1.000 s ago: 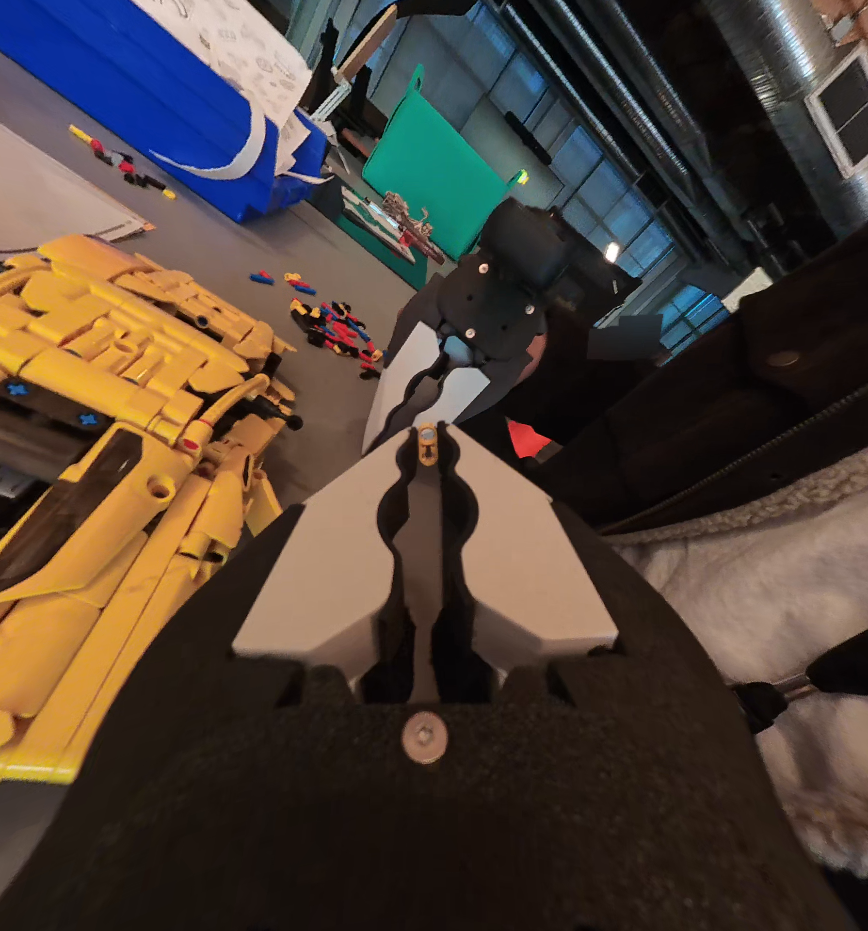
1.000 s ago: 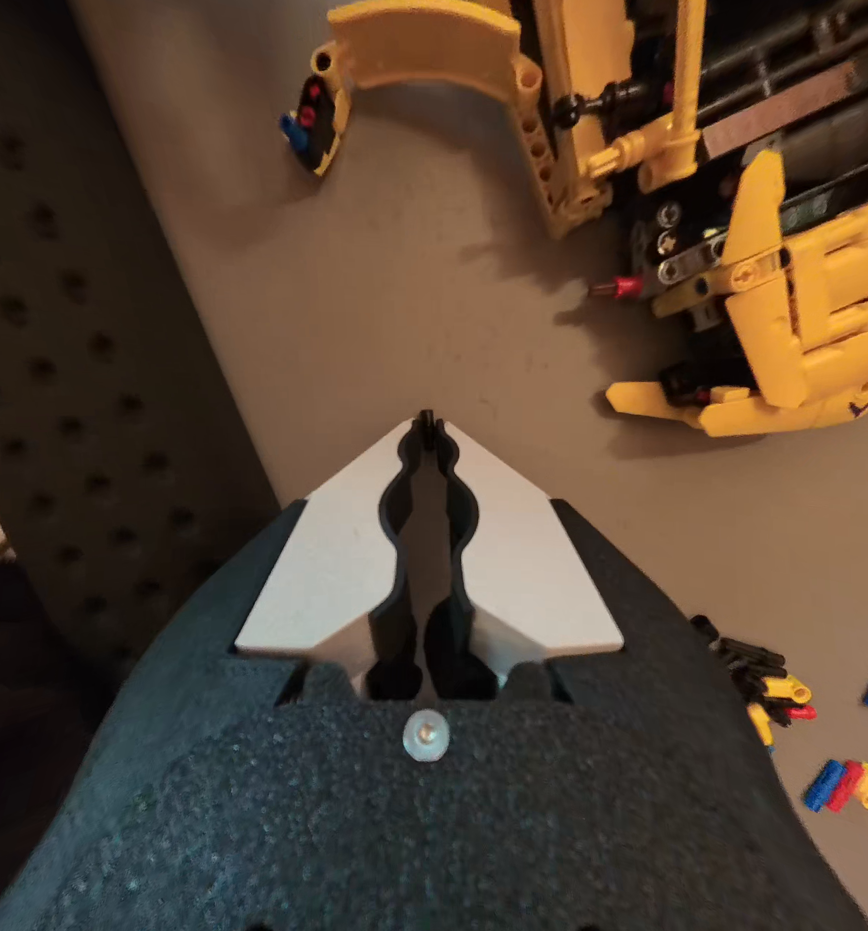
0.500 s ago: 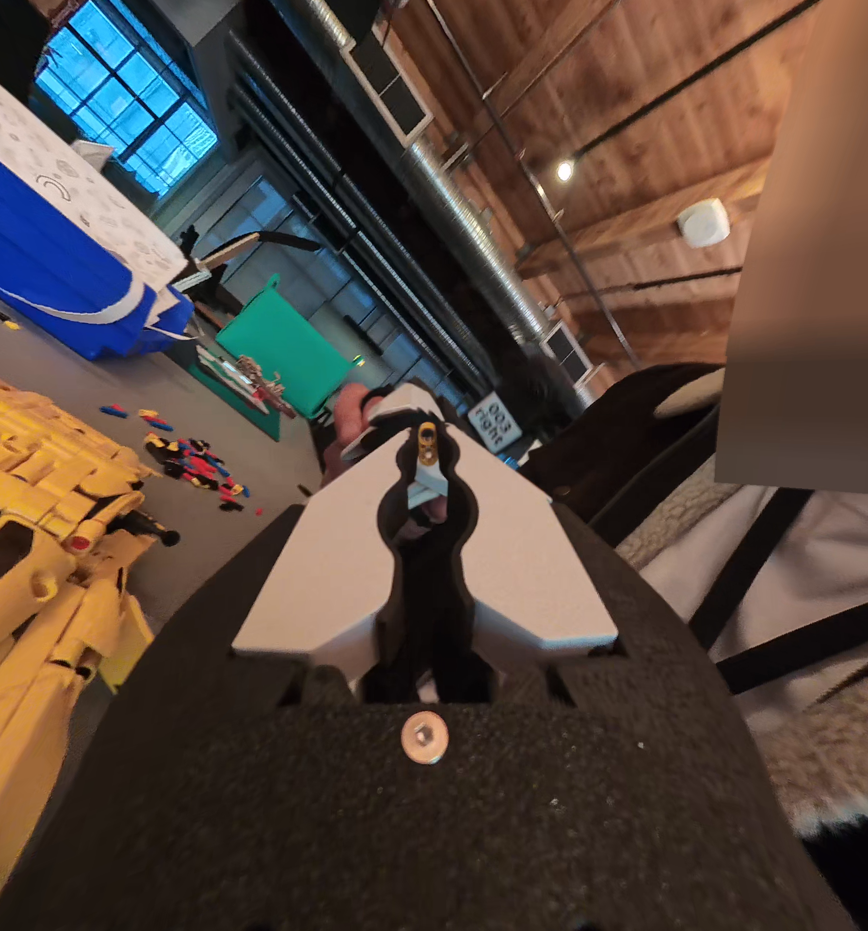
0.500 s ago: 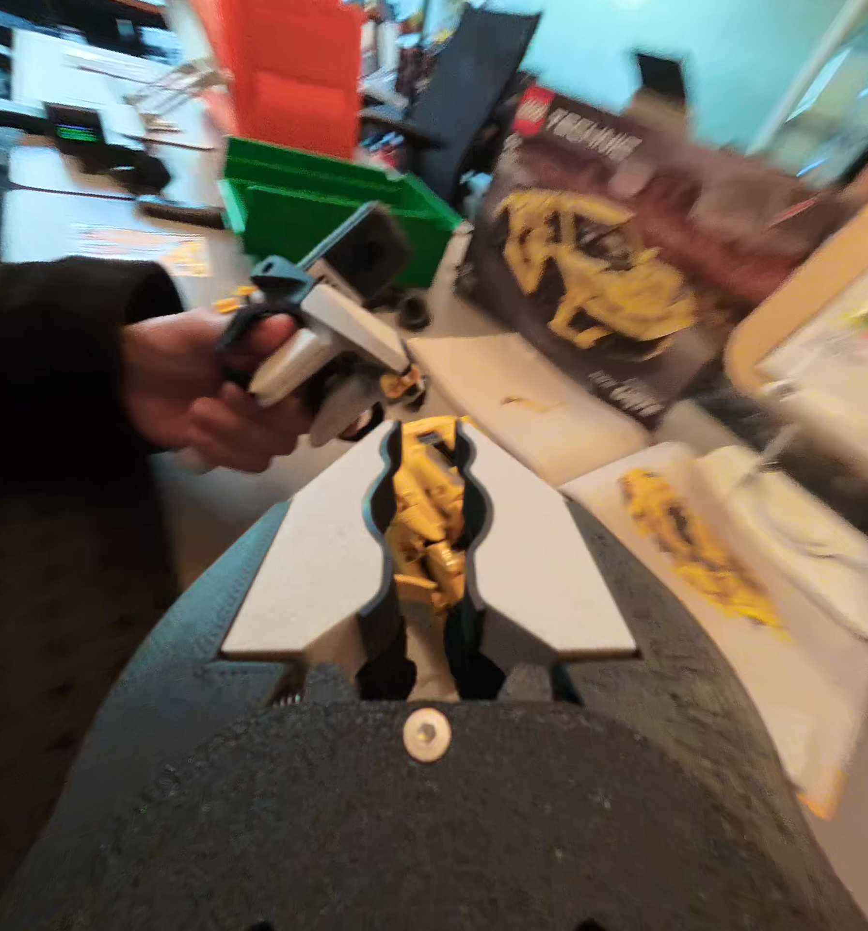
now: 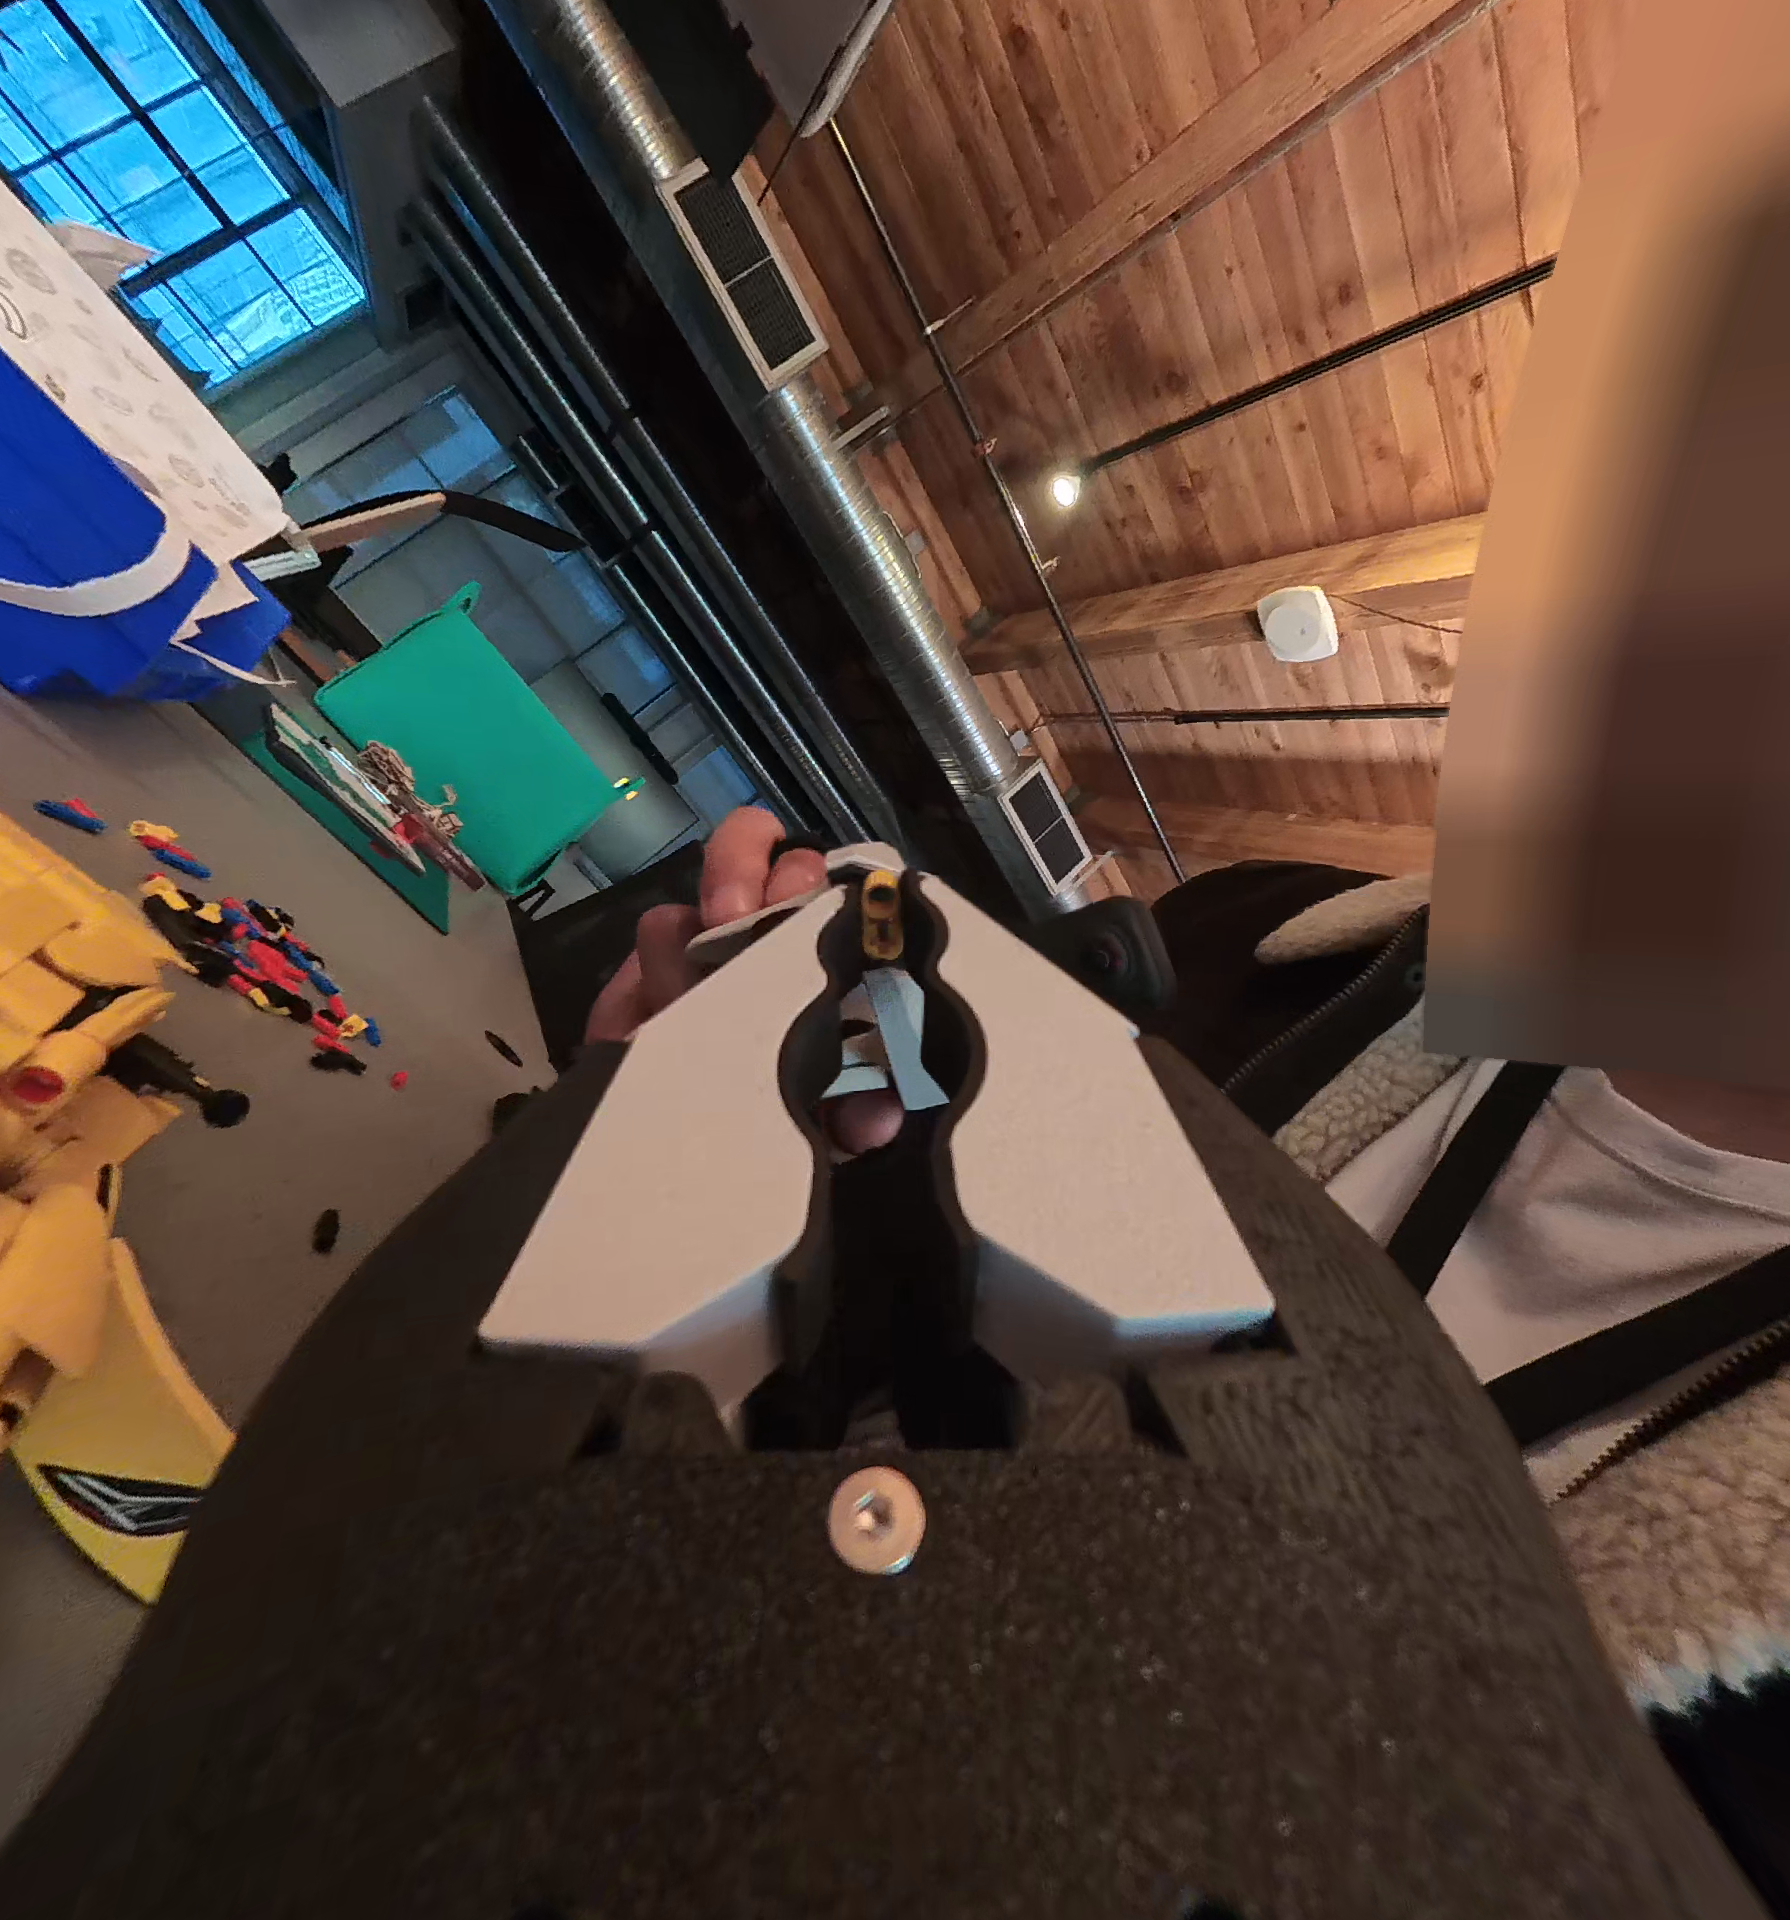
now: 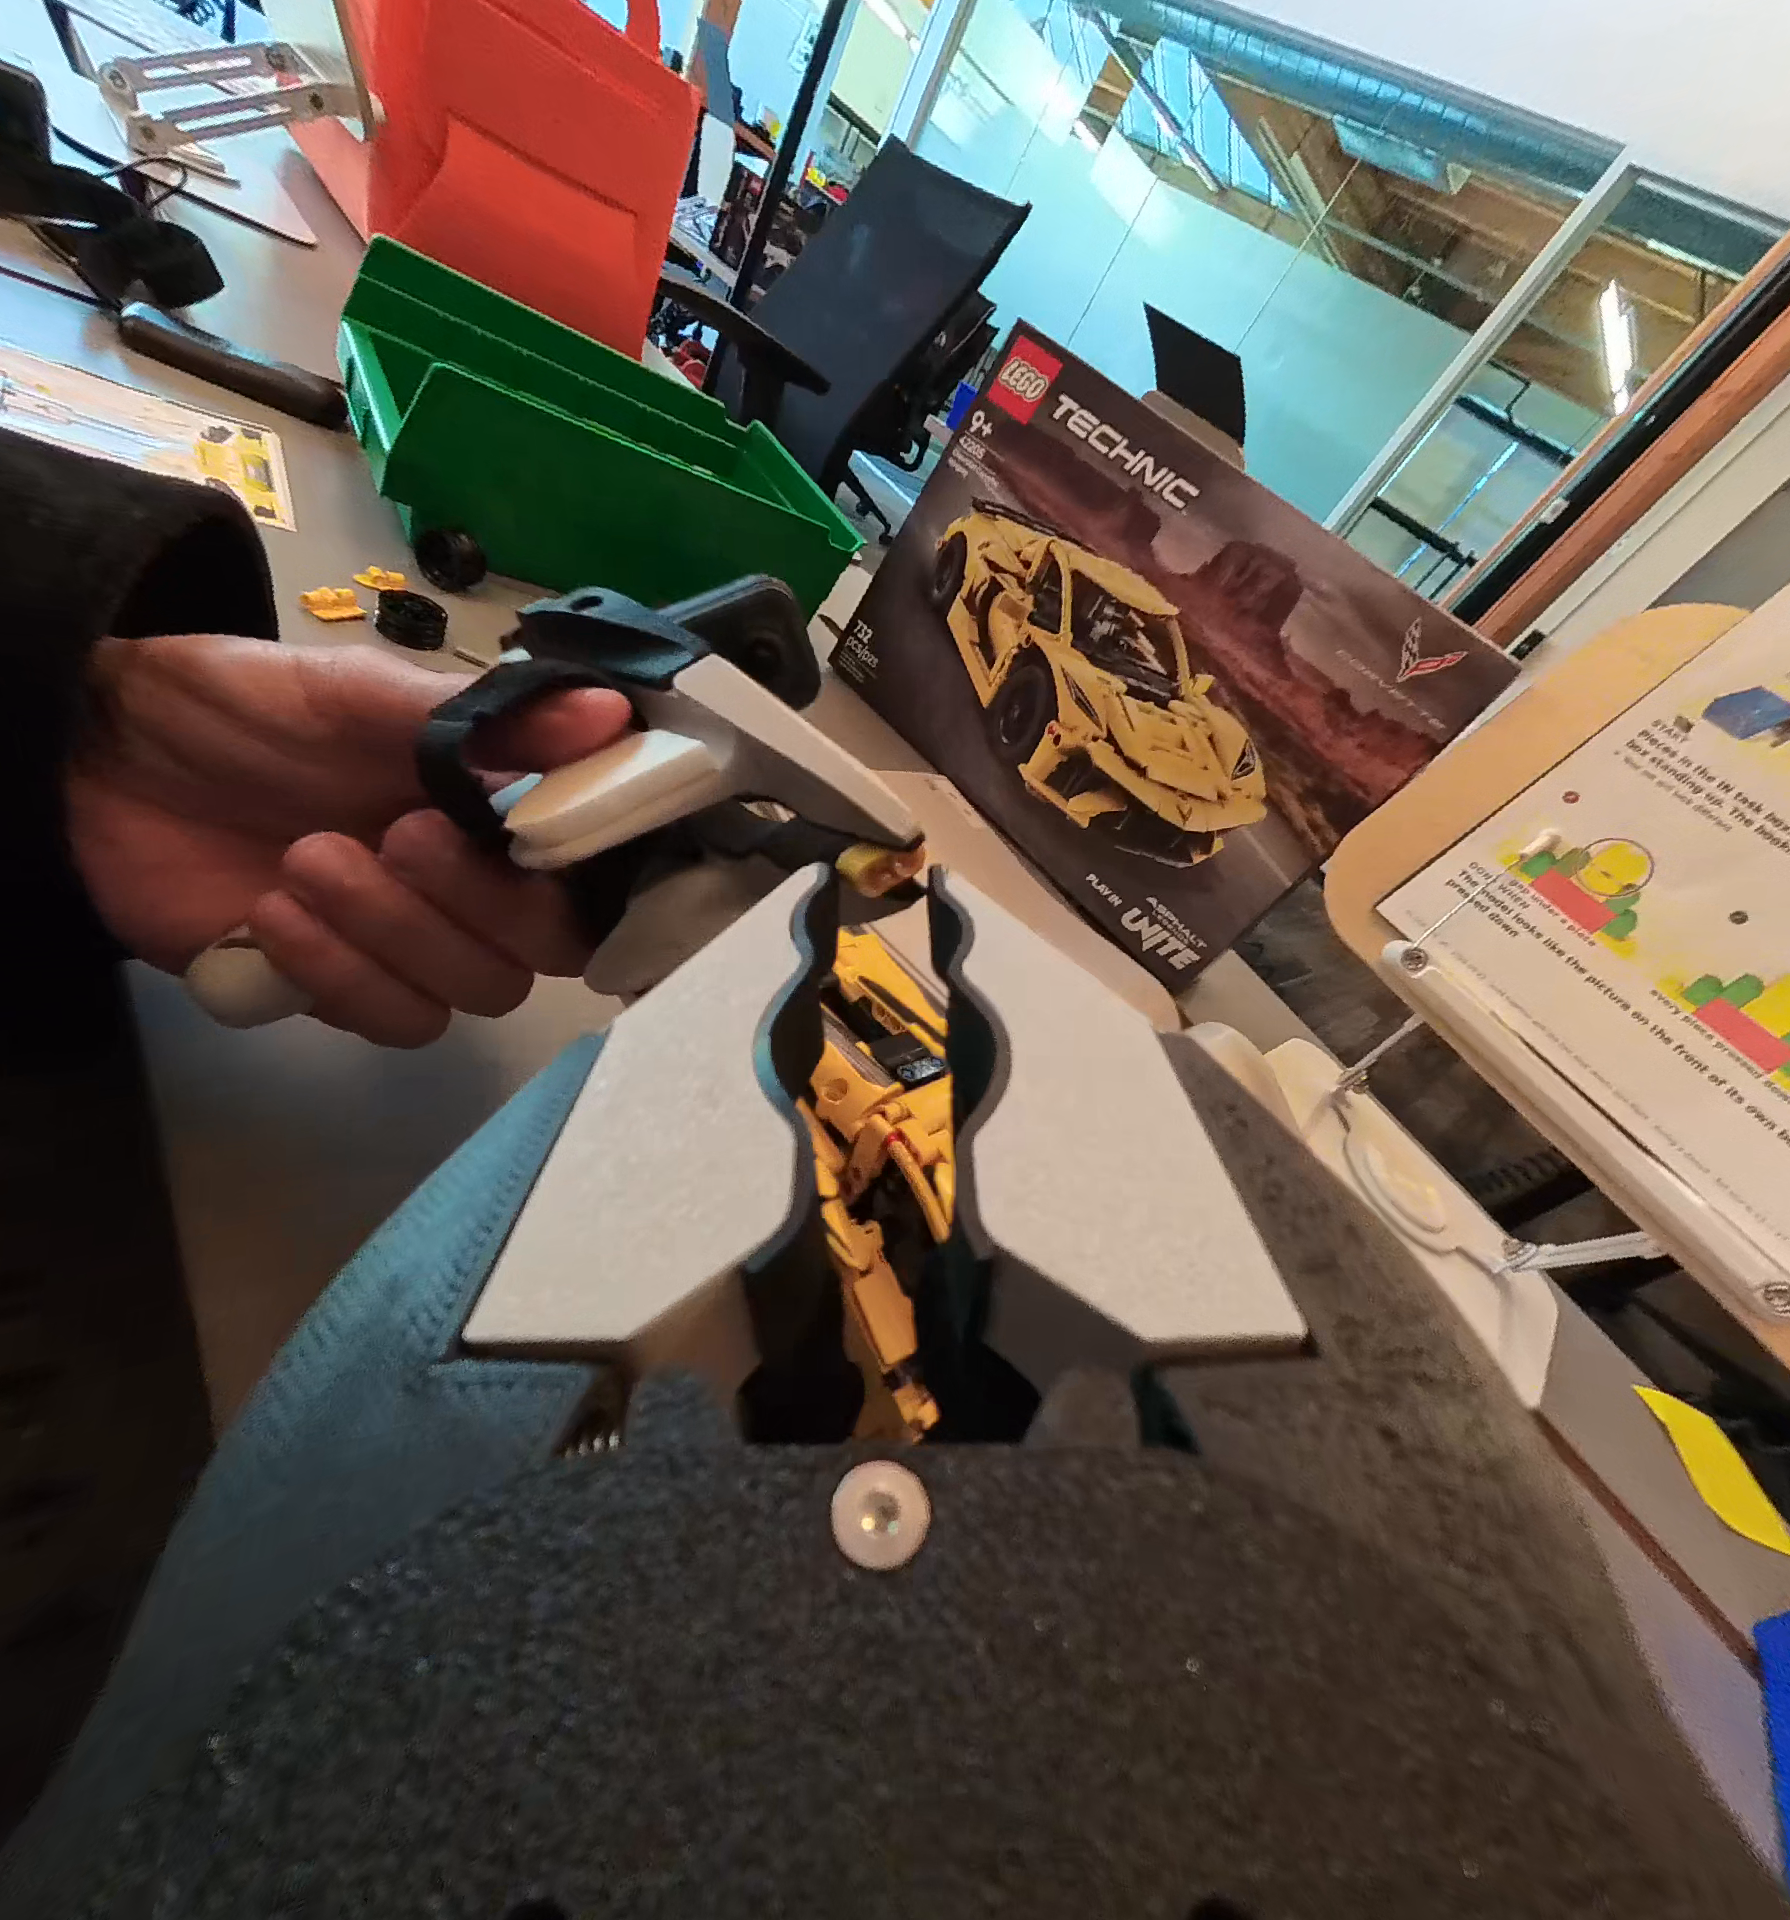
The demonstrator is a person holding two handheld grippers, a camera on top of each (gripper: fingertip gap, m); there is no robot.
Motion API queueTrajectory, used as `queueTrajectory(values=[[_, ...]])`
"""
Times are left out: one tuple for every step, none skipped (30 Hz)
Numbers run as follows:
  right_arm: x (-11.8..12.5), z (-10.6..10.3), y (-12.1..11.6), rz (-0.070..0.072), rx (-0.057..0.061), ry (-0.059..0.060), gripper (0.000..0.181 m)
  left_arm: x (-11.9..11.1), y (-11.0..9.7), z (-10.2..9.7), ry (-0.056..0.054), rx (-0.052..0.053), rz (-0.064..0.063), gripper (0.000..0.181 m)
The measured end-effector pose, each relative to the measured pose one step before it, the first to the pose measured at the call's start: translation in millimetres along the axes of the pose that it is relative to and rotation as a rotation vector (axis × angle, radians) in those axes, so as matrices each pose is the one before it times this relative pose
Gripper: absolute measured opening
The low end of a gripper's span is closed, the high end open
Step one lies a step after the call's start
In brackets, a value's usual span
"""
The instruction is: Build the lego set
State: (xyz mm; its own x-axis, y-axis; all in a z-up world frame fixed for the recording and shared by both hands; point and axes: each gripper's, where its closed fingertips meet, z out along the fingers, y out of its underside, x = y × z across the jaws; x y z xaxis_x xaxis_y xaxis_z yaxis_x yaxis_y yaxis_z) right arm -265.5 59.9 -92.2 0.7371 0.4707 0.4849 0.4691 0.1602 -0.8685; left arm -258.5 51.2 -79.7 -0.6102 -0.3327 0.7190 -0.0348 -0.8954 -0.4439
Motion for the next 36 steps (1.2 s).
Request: queueTrajectory(values=[[0.0, -0.59, -0.81, -0.0116, 0.0038, -0.0011, 0.015, 0.82, 0.42, 0.43, 0.0065, -0.0022, -0.002, 0.007], [-0.27, -0.3, 0.36, -0.009, -0.0024, -0.0066, 0.014, 0.06, 0.42, -0.02, 0.0016, -0.0021, 0.0, 0.007], [-0.37, -0.23, 0.48, -0.0041, -0.0007, -0.009, 0.014, -0.26, 0.48, -0.17, 0.0019, -0.0033, -0.0029, 0.007], [-0.22, -0.22, 0.49, 0.0108, 0.0005, -0.0112, 0.013, -0.41, 0.51, -0.41, 0.0005, -0.0048, -0.0035, 0.007], [0.13, 0.03, 1.67, 0.0177, -0.0052, -0.0146, 0.012, -1.3, 0.64, -0.42, -0.0061, -0.005, 0.0007, 0.007], [-0.29, -0.14, 1.43, 0.0222, -0.0044, -0.0189, 0.011, -1.23, 0.62, -0.31, -0.0083, -0.0054, 0.005, 0.007], [-0.05, -0.49, 0.47, 0.0205, 0.0006, -0.0177, 0.01, -0.69, 0.86, 0.07, -0.0063, -0.0066, 0.005, 0.006], [0.02, -0.56, 0.12, 0.0155, 0.0024, -0.0121, 0.01, -0.2, 0.53, 0.5, -0.0065, -0.0046, 0.0081, 0.006], [0.12, -0.64, 0.43, 0.0077, -0.0002, -0.005, 0.011, -0.43, 0.56, 0.49, -0.0077, -0.0046, 0.0115, 0.006], [-0.36, -0.4, 0.55, 0.0023, -0.0005, -0.0044, 0.011, -0.27, 0.62, 0.14, -0.0048, -0.005, 0.0064, 0.007], [-0.02, -0.27, 0.29, -0.0018, -0.0004, -0.0007, 0.011, -0.38, 0.41, -0.02, -0.0009, -0.003, -0.0022, 0.006], [0.45, -0.33, -0.3, -0.0119, 0.0036, 0.0094, 0.012, -0.31, 0.12, 0.15, 0.0002, -0.001, -0.0054, 0.006], [0.69, -0.33, -0.69, -0.0212, 0.0048, 0.0159, 0.013, -0.74, 0.1, -0.03, -0.0057, -0.0004, 0.0015, 0.006], [0.71, -0.12, -1.32, -0.0233, 0.0053, 0.0165, 0.014, -1.73, -0.13, -0.48, -0.0141, -0.0002, 0.0073, 0.006], [-0.5, -0.13, -1.36, -0.0159, 0.0047, 0.0078, 0.012, -1.26, -0.48, -0.63, -0.0095, 0.0019, 0.0039, 0.007], [-0.54, 0.11, -1.13, -0.0083, 0.0026, 0.0019, 0.012, 0.24, -0.68, -0.35, 0.0037, 0.0043, -0.0046, 0.007], [0.05, 0.52, 0.18, 0.0004, -0.0023, 0.0013, 0.012, 1.28, -0.08, 0.01, 0.0124, 0.0022, -0.0114, 0.006], [-0.09, 0.45, 1.14, 0.0058, -0.0044, -0.0043, 0.012, -0.14, 0.63, 0.33, 0.0044, -0.001, -0.0117, 0.006], [-0.23, -0.14, 0.49, 0.0071, 0.0009, -0.0072, 0.012, -0.29, 0.28, -0.13, 0.0023, 0.0011, -0.0085, 0.006], [-0.45, -0.27, 0.26, 0.0082, 0.0002, -0.0084, 0.011, -0.04, 0.39, -0.01, 0.0015, -0.002, -0.0064, 0.006], [-0.67, -0.34, -0.02, 0.009, -0.0007, -0.0104, 0.011, 0.05, 0.66, 0.0, 0.0003, -0.0039, 0.0003, 0.007], [-1.02, -0.74, -0.11, 0.0078, -0.0015, -0.0135, 0.01, 0.22, 0.83, 0.09, 0.0006, -0.0058, 0.003, 0.007], [-1.0, -0.83, -0.02, 0.0085, -0.0028, -0.0166, 0.01, 0.29, 1.05, 0.06, 0.0014, -0.0074, 0.0028, 0.007], [-0.78, -0.84, 0.13, 0.014, -0.0029, -0.0178, 0.009, 0.11, 0.87, 0.35, 0.0016, -0.0067, 0.0009, 0.007], [-0.69, -0.98, 0.24, 0.0184, -0.0019, -0.0207, 0.009, -0.1, 0.96, 0.45, 0.0001, -0.0076, -0.0006, 0.007], [-0.26, -1.21, 0.77, 0.0139, -0.0026, -0.0201, 0.009, -0.66, 1.18, 0.58, -0.0074, -0.0096, 0.0028, 0.007], [-0.16, -0.6, 1.36, 0.0113, -0.0042, -0.0133, 0.01, -1.13, 1.21, 0.47, -0.0167, -0.0104, 0.0179, 0.007], [-0.12, -0.78, 1.37, 0.0124, -0.0034, -0.0083, 0.01, -1.03, 0.93, 0.13, -0.0192, -0.0114, 0.0255, 0.007], [1.33, -2.66, 2.16, 0.0247, -0.0092, -0.0043, 0.01, -1.0, -0.31, -0.93, -0.0196, -0.0048, 0.0246, 0.007], [2.63, -6.7, 2.6, 0.0317, -0.0072, -0.0128, 0.01, -2.14, -2.61, -2.73, -0.0263, 0.0072, 0.0226, 0.007], [0.71, -9.75, 7.28, 0.041, -0.027, -0.049, 0.007, -3.46, -2.7, -3.44, -0.034, 0.0071, 0.0212, 0.007], [0.48, -10.81, 16.26, 0.0623, -0.0725, -0.0686, 0.006, -3.54, -1.49, -2.91, -0.0335, -0.0018, 0.02, 0.007], [1.39, -10.2, 26.04, 0.0668, -0.1194, -0.0706, 0.012, -2.48, 0.0, -1.46, -0.0257, -0.0081, 0.0184, 0.007], [-0.13, -8.16, 34.93, 0.0481, -0.1555, -0.0747, 0.019, -1.15, 1.7, 0.65, -0.0154, -0.0137, 0.0141, 0.006], [1.62, -3.54, 37.32, 0.0249, -0.1547, -0.0504, 0.021, -0.8, 3.09, 2.23, -0.0095, -0.0185, 0.0087, 0.007], [5.42, 0.1, 27.64, 0.0198, -0.0913, -0.0117, 0.023, -0.49, 4.22, 3.07, -0.0062, -0.0223, 0.0072, 0.007]])
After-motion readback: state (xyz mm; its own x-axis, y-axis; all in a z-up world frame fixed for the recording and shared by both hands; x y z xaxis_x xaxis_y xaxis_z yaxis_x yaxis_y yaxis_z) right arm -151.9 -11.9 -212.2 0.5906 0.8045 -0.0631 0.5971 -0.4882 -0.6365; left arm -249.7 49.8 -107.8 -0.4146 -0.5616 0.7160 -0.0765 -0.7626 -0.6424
